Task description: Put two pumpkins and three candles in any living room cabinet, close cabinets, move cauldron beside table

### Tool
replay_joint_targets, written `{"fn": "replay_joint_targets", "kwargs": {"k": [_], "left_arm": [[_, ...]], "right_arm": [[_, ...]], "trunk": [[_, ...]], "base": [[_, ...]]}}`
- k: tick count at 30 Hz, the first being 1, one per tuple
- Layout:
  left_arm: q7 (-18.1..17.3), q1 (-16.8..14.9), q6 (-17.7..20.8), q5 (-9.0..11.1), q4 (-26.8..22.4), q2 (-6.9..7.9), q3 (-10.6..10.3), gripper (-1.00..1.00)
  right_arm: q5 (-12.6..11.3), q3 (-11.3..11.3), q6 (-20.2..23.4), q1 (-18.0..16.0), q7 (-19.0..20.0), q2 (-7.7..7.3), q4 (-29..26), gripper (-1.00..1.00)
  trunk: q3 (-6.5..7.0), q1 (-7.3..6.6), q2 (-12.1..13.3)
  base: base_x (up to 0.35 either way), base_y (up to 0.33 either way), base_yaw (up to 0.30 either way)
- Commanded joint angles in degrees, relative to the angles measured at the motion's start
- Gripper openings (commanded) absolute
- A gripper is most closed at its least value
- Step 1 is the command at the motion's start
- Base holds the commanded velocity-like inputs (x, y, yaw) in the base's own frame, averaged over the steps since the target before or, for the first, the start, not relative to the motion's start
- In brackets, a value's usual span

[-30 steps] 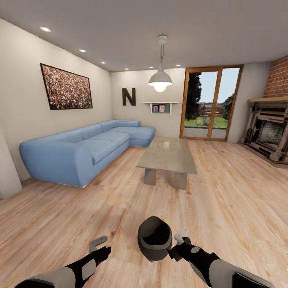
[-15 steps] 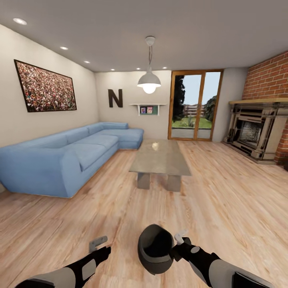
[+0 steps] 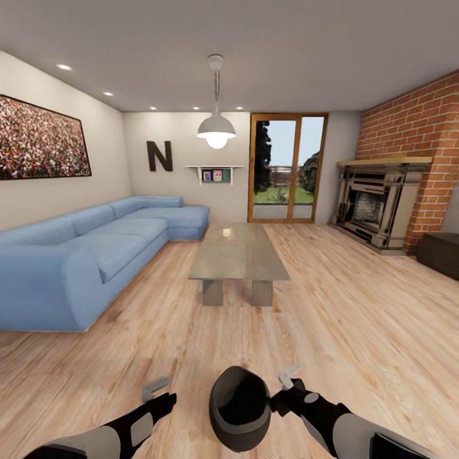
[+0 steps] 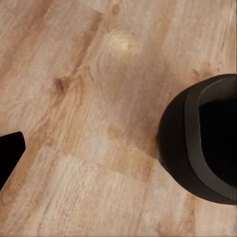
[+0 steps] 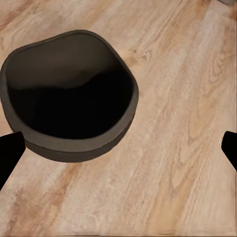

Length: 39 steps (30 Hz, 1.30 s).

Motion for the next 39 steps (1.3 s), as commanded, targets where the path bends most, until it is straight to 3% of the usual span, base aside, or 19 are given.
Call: {"fn": "replay_joint_targets", "kwargs": {"k": [1,4,8,20,23,29,39], "left_arm": [[0.07,-0.09,-0.35,0.36,0.19,-0.03,-0.48,1.00],[0.08,-0.09,-0.37,0.36,0.17,-0.03,-0.48,1.00],[0.06,-0.09,-0.40,0.42,0.16,0.00,-0.43,1.00],[0.06,-0.09,-0.44,0.39,0.23,0.01,-0.44,1.00],[0.06,-0.09,-0.44,0.37,0.19,-0.02,-0.47,1.00],[0.06,-0.09,-0.44,0.27,0.13,-0.02,-0.53,1.00],[-0.17,-0.09,-0.43,0.27,0.07,-0.03,-0.55,1.00]], "right_arm": [[-0.62,-0.27,-0.16,-0.04,0.30,0.05,0.13,1.00],[-0.58,-3.66,-0.12,-0.04,0.21,0.06,0.13,1.00],[-0.56,-4.53,-0.09,-0.04,0.23,0.08,0.10,1.00],[-0.49,-4.83,-0.11,-0.04,-0.01,0.14,0.11,1.00],[-0.54,-4.84,-0.07,-0.04,-1.91,0.10,0.10,1.00],[-0.63,-4.92,0.05,-0.04,-4.13,0.14,0.05,1.00],[-0.64,-4.92,0.00,-0.04,-4.35,0.17,0.03,1.00]], "trunk": [[-0.06,-0.01,-0.03],[-0.06,-0.01,-0.03],[-0.06,-0.01,-0.03],[-0.06,-0.01,-0.03],[-0.06,-0.01,-0.03],[-0.06,-0.01,-0.03],[-0.06,-0.01,-0.03]], "base": [[0.004,0.003,-0.293],[0.002,0.001,-0.293],[0.000,0.000,-0.217],[0.064,0.220,-0.026],[0.091,0.191,0.000],[0.022,0.046,0.000],[0.001,0.002,-0.005]]}}
